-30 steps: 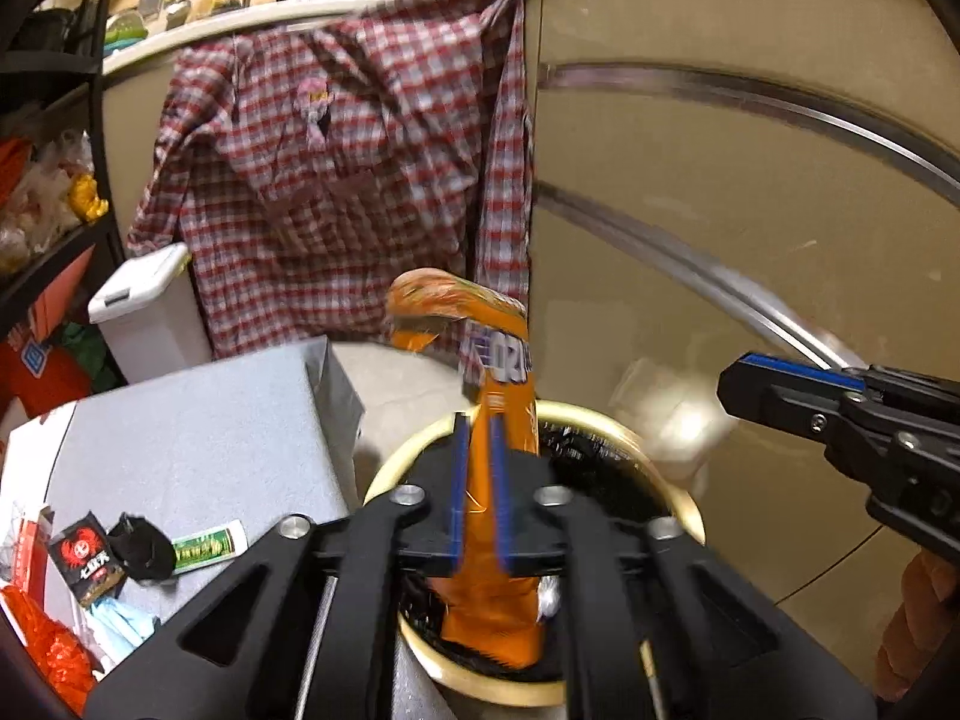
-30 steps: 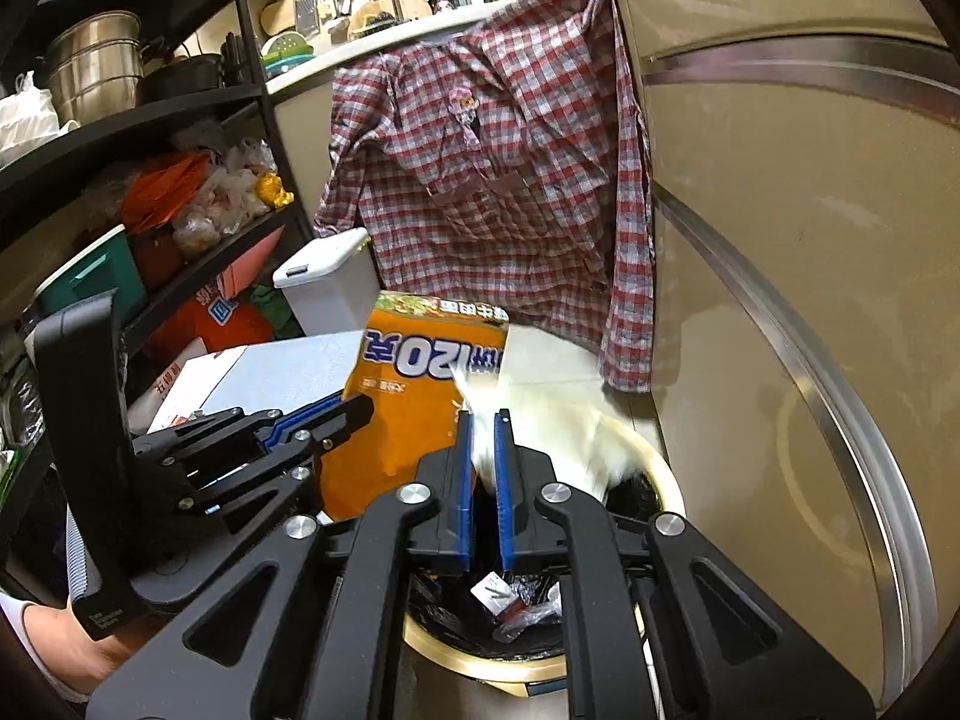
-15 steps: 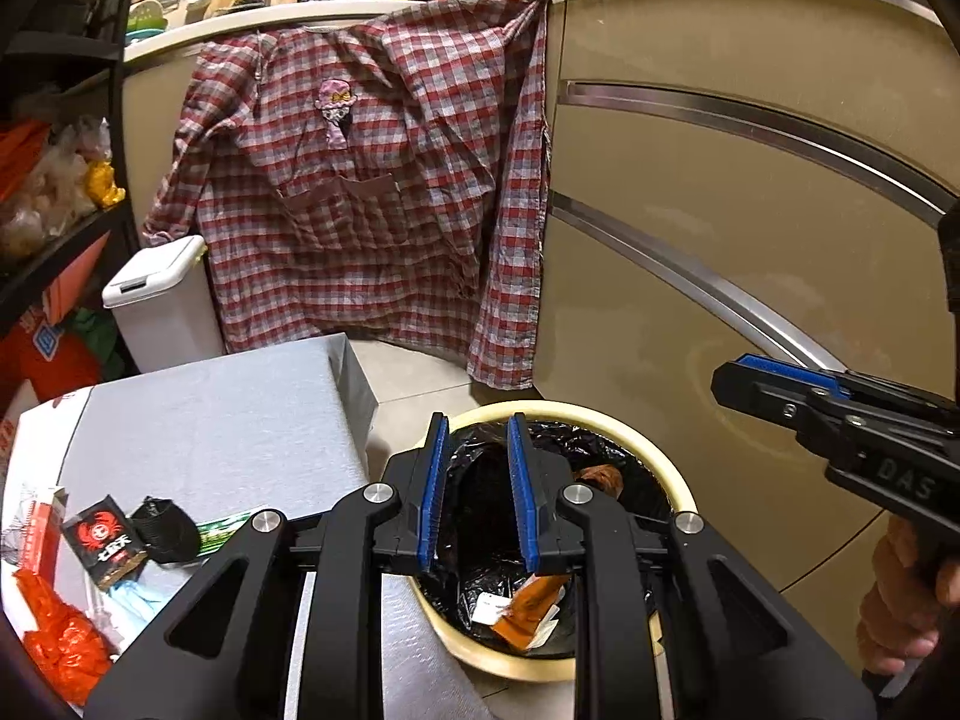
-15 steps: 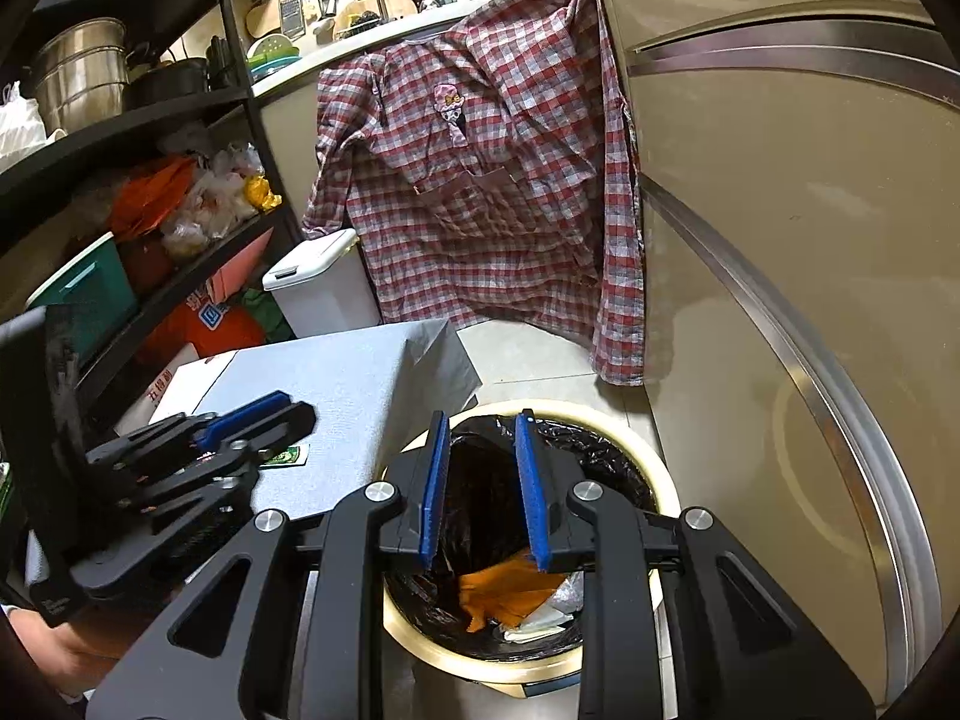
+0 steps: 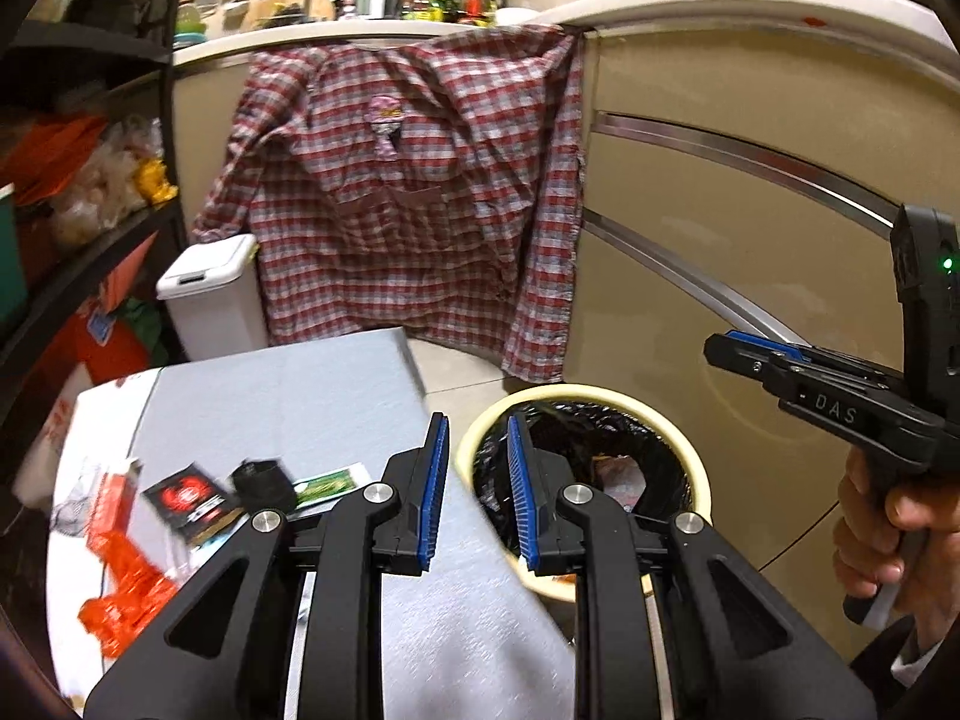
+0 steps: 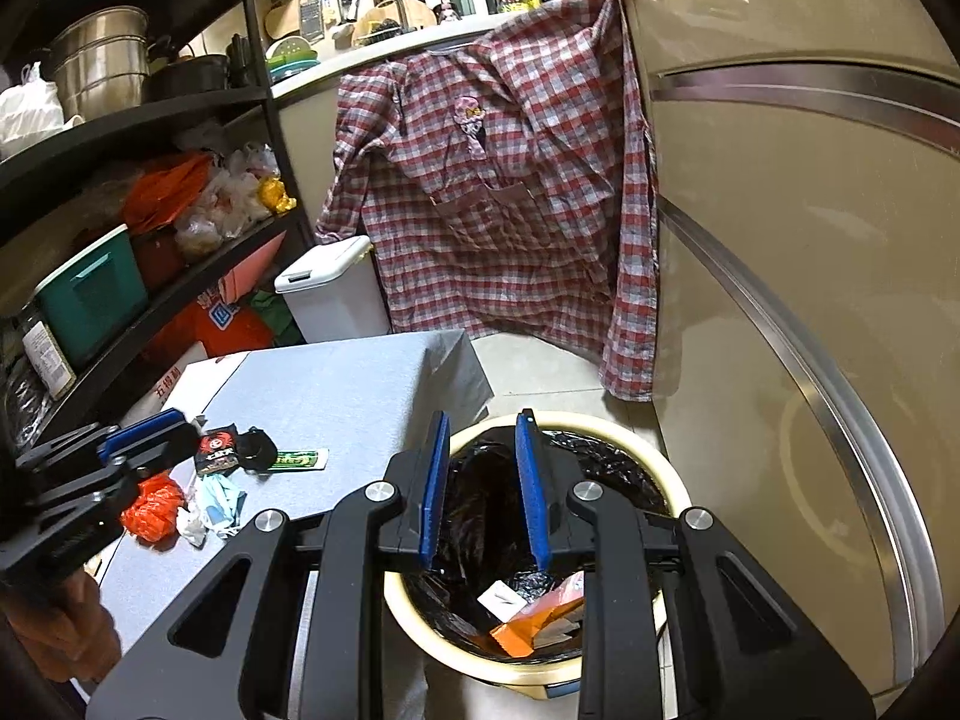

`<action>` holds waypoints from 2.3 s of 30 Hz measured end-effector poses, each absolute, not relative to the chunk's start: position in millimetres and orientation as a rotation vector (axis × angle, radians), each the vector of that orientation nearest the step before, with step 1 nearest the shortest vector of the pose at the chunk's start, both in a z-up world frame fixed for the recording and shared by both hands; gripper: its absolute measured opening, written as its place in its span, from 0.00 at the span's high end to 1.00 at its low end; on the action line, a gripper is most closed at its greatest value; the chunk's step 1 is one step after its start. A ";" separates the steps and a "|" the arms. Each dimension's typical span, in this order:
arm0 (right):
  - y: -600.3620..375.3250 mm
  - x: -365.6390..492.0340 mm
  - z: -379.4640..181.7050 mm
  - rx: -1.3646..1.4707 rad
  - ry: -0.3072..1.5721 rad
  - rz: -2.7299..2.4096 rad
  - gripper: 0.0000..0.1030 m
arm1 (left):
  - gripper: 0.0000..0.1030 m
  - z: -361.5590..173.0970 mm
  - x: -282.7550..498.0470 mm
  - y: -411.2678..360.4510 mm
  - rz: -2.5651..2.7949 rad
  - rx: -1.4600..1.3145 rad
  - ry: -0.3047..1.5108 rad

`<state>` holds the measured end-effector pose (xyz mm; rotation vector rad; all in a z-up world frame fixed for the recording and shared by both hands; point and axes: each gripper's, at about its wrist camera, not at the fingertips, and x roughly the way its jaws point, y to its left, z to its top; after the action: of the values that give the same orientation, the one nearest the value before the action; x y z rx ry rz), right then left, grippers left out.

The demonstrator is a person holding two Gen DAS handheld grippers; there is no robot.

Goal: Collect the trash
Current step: 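Move both grippers back to the table toward the red-orange plastic bag, then close the left gripper on the red-orange bag while the right gripper grasps the blue face mask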

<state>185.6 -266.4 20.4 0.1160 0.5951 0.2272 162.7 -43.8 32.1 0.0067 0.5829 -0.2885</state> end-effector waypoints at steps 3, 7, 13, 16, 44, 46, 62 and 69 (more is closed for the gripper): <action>-256.7 180.7 23.1 0.104 0.588 0.239 0.76 | 0.81 36.6 153.7 -23.8 -0.266 -0.007 0.588; -242.1 174.6 28.1 0.087 0.577 0.262 0.76 | 0.81 45.0 142.0 7.1 -0.229 -0.013 0.590; -220.8 168.3 33.9 0.092 0.565 0.310 0.76 | 0.81 61.5 127.4 55.8 -0.172 -0.015 0.587; -206.9 165.6 35.0 0.087 0.558 0.335 0.79 | 0.81 67.6 122.2 79.5 -0.144 -0.006 0.591; -28.0 182.7 -39.0 -0.078 0.734 0.631 0.81 | 0.55 -22.1 154.2 179.2 0.001 -0.116 0.788; -21.3 186.6 -46.6 -0.091 0.750 0.636 0.80 | 0.53 -27.8 158.2 177.1 -0.004 -0.110 0.810; 10.4 211.3 -91.2 -0.150 0.856 0.666 0.77 | 0.39 -72.4 177.5 177.6 -0.007 -0.106 0.958; 17.2 213.7 -103.9 -0.184 0.887 0.673 0.76 | 0.38 -78.0 179.1 172.8 -0.030 -0.096 0.977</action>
<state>213.7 17.2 -103.9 -0.1835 0.8867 0.6728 179.1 172.8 -78.0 -0.0960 0.9770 -0.0298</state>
